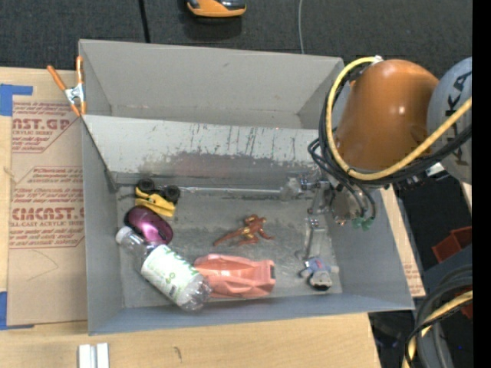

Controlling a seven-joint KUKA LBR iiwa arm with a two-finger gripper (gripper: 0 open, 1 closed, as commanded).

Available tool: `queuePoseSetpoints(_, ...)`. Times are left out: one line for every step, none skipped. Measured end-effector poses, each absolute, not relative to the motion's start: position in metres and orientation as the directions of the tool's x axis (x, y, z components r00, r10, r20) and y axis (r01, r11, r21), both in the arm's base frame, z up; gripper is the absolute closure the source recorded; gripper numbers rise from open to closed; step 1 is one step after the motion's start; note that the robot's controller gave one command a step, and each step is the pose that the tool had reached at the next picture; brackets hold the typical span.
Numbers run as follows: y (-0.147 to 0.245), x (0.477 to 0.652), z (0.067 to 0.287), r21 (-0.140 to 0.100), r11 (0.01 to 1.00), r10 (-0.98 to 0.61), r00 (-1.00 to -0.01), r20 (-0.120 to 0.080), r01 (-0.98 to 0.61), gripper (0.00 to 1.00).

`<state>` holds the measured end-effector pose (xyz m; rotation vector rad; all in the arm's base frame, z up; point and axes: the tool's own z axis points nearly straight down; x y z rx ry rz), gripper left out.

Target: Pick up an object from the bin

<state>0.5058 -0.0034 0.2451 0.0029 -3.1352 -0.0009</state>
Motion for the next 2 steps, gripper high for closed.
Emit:
queuePoseSetpoints(-0.003, 0.506, 0.248, 0.001, 1.0, -0.002, -1.0, 0.002, -0.002, 0.0)
queuePoseSetpoints(-0.003, 0.511, 0.195, 0.0, 1.0, -0.006, -1.0, -0.008, -0.006, 0.0)
